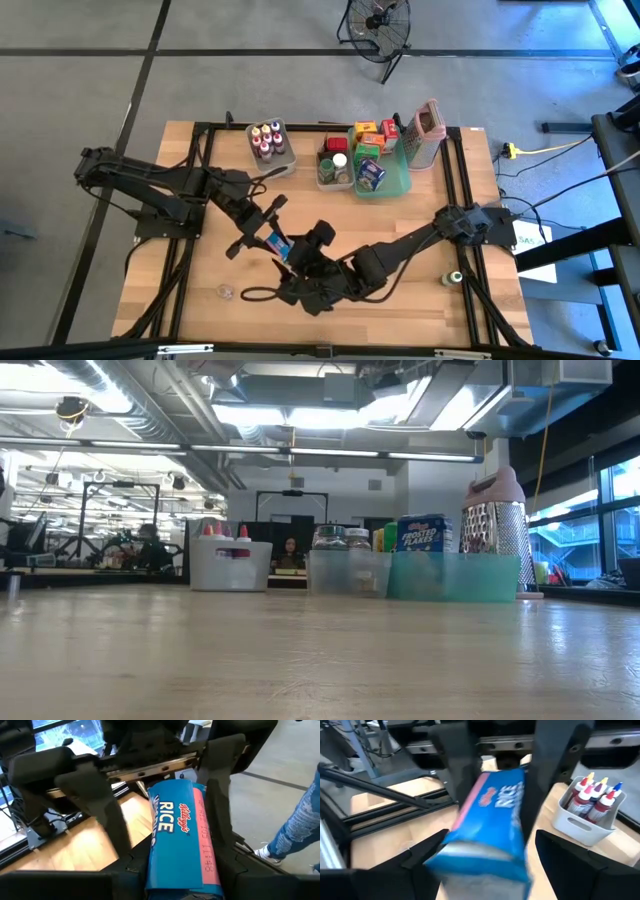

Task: Pick & Place Kitchen Items
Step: Put the light blue cereal box into the green bin

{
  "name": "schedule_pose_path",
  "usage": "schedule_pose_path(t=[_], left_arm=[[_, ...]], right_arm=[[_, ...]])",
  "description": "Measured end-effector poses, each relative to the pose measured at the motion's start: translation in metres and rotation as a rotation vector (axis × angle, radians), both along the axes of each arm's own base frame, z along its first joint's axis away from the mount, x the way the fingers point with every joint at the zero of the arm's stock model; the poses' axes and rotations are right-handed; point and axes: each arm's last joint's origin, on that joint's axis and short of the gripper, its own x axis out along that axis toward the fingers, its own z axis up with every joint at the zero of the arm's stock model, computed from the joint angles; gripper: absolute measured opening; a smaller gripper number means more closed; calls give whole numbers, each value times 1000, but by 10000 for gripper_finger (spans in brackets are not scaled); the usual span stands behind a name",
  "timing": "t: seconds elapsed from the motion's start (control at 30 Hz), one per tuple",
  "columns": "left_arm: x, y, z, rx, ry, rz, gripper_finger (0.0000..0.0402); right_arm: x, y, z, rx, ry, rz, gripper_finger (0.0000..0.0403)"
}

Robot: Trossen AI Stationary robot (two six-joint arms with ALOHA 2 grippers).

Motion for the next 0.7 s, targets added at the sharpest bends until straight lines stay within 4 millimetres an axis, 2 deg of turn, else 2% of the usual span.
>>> schedule_pose_path(t=[0.43, 0.7], left_arm=[[-1, 0, -2, 4, 23, 1, 127], [-1, 0, -2, 5, 22, 4, 127]], right_arm=[[-9, 2, 16, -16, -24, 31, 293], [-12, 2, 21, -13, -24, 45, 255]])
